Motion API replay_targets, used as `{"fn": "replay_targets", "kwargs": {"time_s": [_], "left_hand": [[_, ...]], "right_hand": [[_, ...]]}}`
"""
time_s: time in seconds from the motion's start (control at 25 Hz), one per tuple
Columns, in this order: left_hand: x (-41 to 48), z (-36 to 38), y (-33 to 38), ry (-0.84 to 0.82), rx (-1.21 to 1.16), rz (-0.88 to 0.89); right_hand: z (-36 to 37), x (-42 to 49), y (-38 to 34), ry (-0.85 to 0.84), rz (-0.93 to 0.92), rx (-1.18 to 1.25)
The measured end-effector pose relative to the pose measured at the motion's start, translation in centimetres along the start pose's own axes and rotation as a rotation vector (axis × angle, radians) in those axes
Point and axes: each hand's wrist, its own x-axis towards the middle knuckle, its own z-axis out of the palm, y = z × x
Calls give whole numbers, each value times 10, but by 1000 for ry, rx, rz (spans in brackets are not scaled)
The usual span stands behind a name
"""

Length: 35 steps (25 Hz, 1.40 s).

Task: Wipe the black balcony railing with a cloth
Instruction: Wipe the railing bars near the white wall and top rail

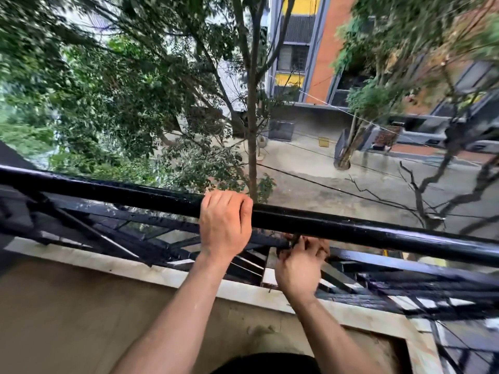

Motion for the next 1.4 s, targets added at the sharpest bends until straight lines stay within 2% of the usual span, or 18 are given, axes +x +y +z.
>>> {"fn": "replay_targets", "kwargs": {"time_s": [0.08,0.16,0.24,0.32,0.36,0.44,0.52,0.64,0.68,0.8,0.84,0.92,1.0,1.12,1.2,1.28,1.36,1.4], "left_hand": [[-7,5,-2,86,-73,39],[-34,14,1,54,-118,197],[-68,22,3,-68,-142,458],[-90,30,-8,-280,-132,559],[-93,33,-18,-395,-86,503],[-89,35,-45,-574,64,261],[-83,33,-75,-588,110,90],[-79,16,-127,-632,87,79],[-79,9,-146,-638,108,80],[-74,-18,-205,-690,170,33],[-73,-23,-215,-716,177,24],[-70,-32,-232,-772,180,46],[-63,-34,-236,-792,149,58],[-55,-38,-250,-794,113,69],[-53,-42,-263,-790,95,104],[-50,-45,-279,-782,82,107],[-47,-48,-292,-786,62,105],[-46,-49,-298,-787,56,101]], "right_hand": [[-1,4,14,13,-20,143],[-13,-11,40,36,120,342],[-15,-27,31,122,172,530],[-9,-35,0,93,45,565],[-5,-38,-12,58,13,509],[4,-48,-24,38,65,384],[14,-57,-37,72,95,340],[32,-44,-92,13,-103,196],[34,-31,-101,-21,-99,160],[47,-8,-128,53,288,189],[53,-10,-145,60,344,192],[76,-16,-209,-14,157,276],[92,-17,-260,-220,-122,373],[84,-3,-243,-303,-299,313],[70,-12,-202,-262,-212,201],[73,-24,-175,-91,63,157],[89,-26,-192,45,314,187],[98,-25,-218,66,340,214]]}}
